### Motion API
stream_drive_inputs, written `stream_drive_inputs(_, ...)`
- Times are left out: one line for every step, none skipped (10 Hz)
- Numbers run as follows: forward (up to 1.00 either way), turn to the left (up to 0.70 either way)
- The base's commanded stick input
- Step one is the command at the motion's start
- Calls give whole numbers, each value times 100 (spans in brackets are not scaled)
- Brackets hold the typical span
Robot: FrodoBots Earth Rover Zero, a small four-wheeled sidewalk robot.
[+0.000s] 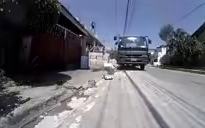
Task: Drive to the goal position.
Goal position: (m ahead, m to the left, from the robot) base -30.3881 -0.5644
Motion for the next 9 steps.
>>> stream_drive_inputs(0, -70)
stream_drive_inputs(0, -70)
stream_drive_inputs(0, -70)
stream_drive_inputs(0, -70)
stream_drive_inputs(0, -70)
stream_drive_inputs(0, -70)
stream_drive_inputs(0, -70)
stream_drive_inputs(0, -70)
stream_drive_inputs(0, -70)
